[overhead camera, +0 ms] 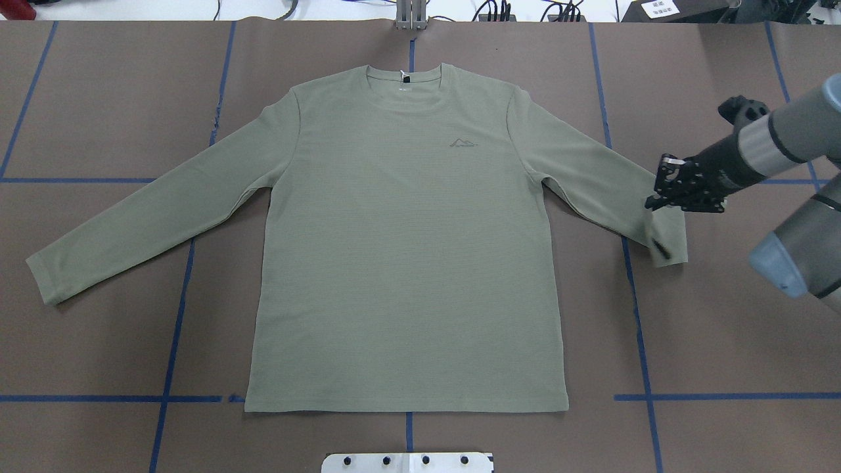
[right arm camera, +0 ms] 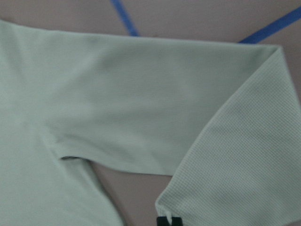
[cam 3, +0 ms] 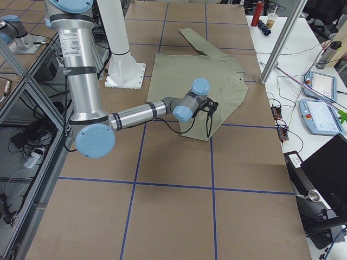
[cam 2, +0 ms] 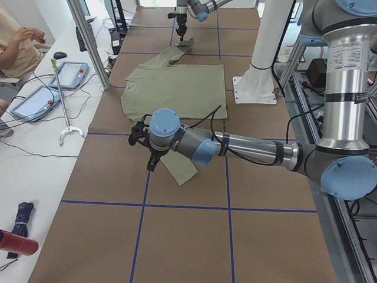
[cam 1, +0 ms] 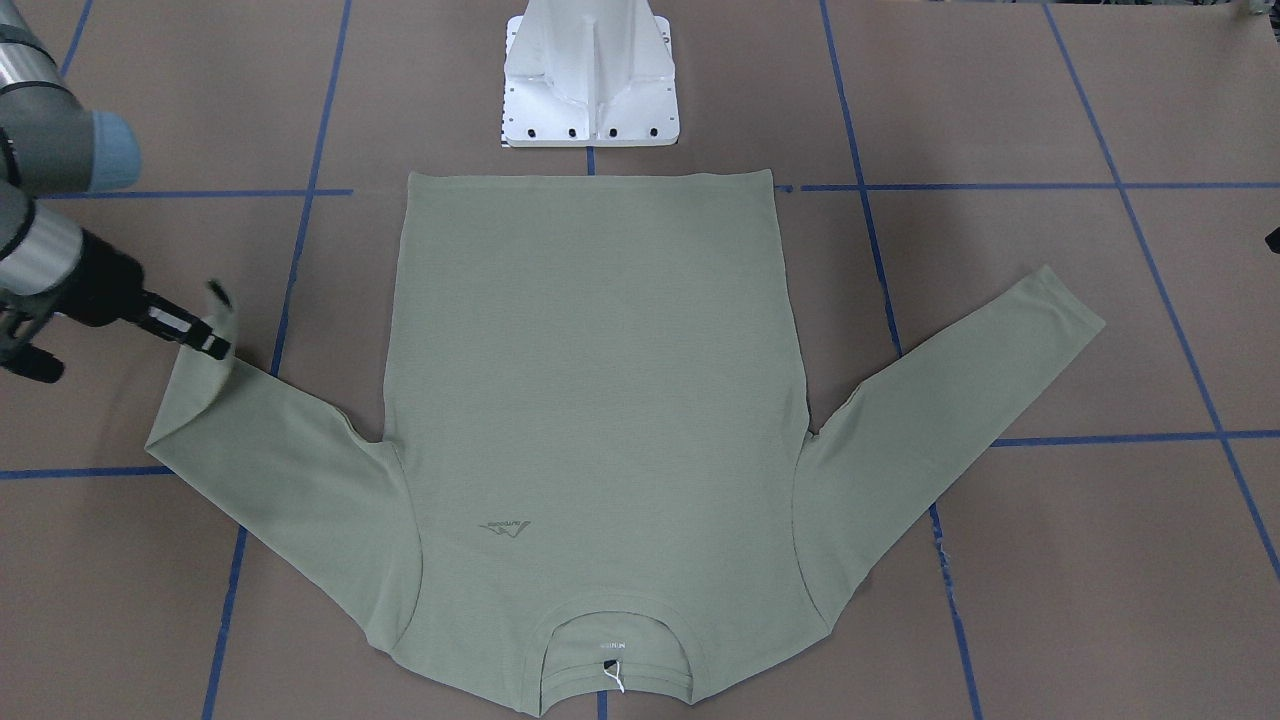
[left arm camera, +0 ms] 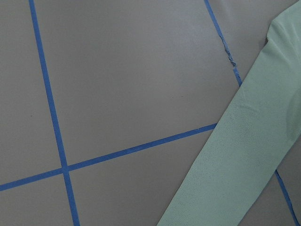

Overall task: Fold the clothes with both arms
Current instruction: 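Carry the sleeve cuff across the shirt body with the right gripper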

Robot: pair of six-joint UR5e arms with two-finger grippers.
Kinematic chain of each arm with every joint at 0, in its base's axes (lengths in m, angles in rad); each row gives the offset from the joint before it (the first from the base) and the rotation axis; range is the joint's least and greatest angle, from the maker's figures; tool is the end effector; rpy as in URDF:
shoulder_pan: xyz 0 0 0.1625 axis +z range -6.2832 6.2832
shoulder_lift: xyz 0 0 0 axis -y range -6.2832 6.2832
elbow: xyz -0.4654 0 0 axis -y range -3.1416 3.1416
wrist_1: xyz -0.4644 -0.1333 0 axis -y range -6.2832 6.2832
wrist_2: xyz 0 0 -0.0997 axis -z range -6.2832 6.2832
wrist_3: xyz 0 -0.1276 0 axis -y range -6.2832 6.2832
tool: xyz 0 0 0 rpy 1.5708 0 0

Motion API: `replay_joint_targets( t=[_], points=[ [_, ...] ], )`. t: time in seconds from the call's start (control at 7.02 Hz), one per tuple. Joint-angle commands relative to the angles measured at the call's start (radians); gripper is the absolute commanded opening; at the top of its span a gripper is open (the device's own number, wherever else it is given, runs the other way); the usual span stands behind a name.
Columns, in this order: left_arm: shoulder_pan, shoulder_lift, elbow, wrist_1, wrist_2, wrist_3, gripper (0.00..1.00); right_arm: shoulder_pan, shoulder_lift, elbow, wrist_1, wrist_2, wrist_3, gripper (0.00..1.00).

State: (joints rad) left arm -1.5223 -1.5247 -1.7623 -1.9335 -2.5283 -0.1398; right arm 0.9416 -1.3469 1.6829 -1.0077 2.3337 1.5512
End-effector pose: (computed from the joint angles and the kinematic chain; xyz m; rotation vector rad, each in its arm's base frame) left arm -0.0017 -0.5616 0.5758 0.3777 0.9745 0.1603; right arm -0.3613 -0.5731 0.4425 -0.2360 -1.0914 0.4832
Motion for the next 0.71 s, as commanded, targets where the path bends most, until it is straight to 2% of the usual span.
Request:
replay_joint_targets(
  t=[0.0,0.14,0.28,0.57],
  points=[
    [-0.001,0.001,-0.003,0.001,0.0,0.002,1.0,-0.084,0.4,-0.037,-0.343,-0.134,0.116,0.0],
    [-0.001,0.017,-0.005,-0.002,0.0,0.002,1.0,-0.086,0.587,-0.137,-0.432,-0.14,0.121,0.0],
    [-0.001,0.018,-0.005,-0.002,0.0,0.003,1.0,-0.136,0.717,-0.273,-0.389,-0.192,0.142,0.0],
    [-0.001,0.021,-0.005,-0.002,0.0,0.002,1.0,-0.271,0.865,-0.517,-0.177,-0.348,0.159,0.0]
  ],
)
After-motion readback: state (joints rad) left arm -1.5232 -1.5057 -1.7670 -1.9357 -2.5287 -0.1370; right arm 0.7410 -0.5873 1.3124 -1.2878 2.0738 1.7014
